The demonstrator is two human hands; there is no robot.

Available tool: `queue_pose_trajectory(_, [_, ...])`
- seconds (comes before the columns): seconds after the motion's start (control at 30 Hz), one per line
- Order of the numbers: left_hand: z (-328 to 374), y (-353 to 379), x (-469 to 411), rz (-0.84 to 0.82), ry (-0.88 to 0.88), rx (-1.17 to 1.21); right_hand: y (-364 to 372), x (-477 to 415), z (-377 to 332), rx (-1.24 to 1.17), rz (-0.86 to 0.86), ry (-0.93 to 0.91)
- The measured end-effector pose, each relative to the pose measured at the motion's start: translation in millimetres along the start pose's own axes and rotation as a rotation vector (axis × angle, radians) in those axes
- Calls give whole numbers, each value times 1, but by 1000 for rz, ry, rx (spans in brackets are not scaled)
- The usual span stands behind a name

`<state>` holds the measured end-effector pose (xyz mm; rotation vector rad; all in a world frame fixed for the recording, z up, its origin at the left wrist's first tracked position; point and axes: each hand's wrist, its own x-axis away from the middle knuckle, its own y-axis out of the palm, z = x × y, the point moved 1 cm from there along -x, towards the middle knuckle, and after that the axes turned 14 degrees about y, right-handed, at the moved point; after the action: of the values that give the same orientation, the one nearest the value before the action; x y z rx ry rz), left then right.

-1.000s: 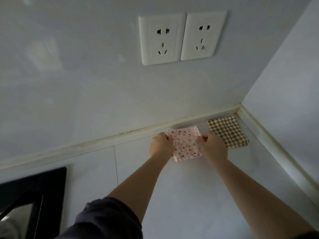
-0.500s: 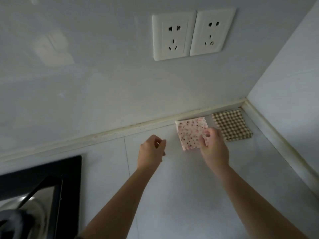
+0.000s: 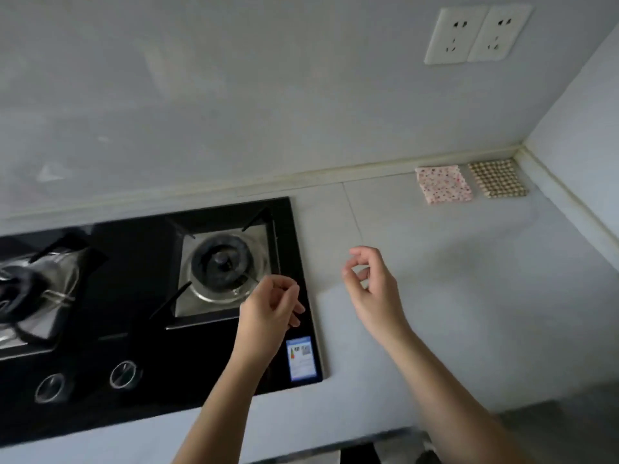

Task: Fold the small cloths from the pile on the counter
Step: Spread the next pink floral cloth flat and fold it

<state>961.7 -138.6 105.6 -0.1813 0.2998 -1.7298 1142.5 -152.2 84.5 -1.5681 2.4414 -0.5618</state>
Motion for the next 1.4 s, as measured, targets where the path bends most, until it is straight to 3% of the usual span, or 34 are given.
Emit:
queue_pose_trajectory(0.23, [-17, -151, 146, 123, 33, 4, 89, 148, -75, -60, -166, -16])
queue_pose_trajectory(0.47, [-29, -259, 190, 362, 75, 9, 173, 190, -147, -46, -327, -137])
queue_pose_trajectory(0.67, [-63, -341, 183, 474, 60, -31, 262, 194, -175, -13, -441, -138])
queue_pose_trajectory(1.1, [-159, -570, 124, 695, -108, -94, 538, 183, -268, 189, -740, -197])
queue_pose_trajectory(1.4, [-257, -711, 76, 542, -115, -396, 705, 183, -296, 461, -805, -246])
